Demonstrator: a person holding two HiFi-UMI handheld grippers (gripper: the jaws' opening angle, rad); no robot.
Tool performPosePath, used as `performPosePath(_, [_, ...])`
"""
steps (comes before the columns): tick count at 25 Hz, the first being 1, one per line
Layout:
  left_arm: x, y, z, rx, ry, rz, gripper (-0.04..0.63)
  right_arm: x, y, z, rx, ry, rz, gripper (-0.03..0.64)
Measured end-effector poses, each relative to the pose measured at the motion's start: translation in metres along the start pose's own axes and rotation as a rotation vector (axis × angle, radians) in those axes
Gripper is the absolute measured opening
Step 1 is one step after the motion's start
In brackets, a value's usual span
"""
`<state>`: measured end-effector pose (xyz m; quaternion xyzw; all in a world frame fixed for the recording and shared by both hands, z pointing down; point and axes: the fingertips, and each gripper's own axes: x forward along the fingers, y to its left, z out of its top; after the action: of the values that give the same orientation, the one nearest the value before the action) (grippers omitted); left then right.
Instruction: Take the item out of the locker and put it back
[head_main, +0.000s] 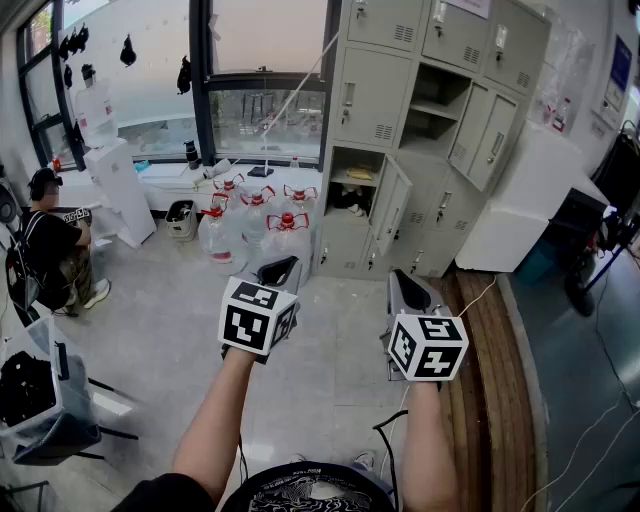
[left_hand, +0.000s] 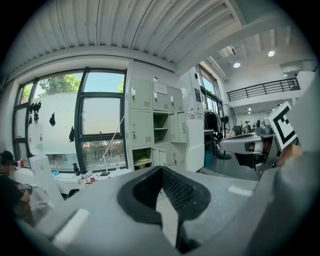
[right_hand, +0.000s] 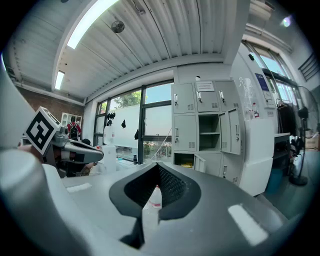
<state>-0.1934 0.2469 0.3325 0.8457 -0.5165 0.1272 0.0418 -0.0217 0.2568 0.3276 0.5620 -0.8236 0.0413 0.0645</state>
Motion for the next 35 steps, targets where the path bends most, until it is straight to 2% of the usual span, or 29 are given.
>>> performPosePath(12, [-0.003, 0.004, -0.002, -0.004, 0.005, -0.002, 0.0, 0.002, 0.011, -0.004, -0.003, -0.006, 0.005, 0.03])
performPosePath(15, [-0.003, 0.002, -0.003, -0.004, 0.003, -0.005, 0.0, 0.003, 0.012, -0.006, -0.004, -0.004, 0.007, 0.076])
performPosePath(35, [-0.001, 0.008, -0.004, -0.015, 0.0, -0.024, 0.0, 0.004, 0.019, 0.001, -0.009, -0.016, -0.009, 0.26])
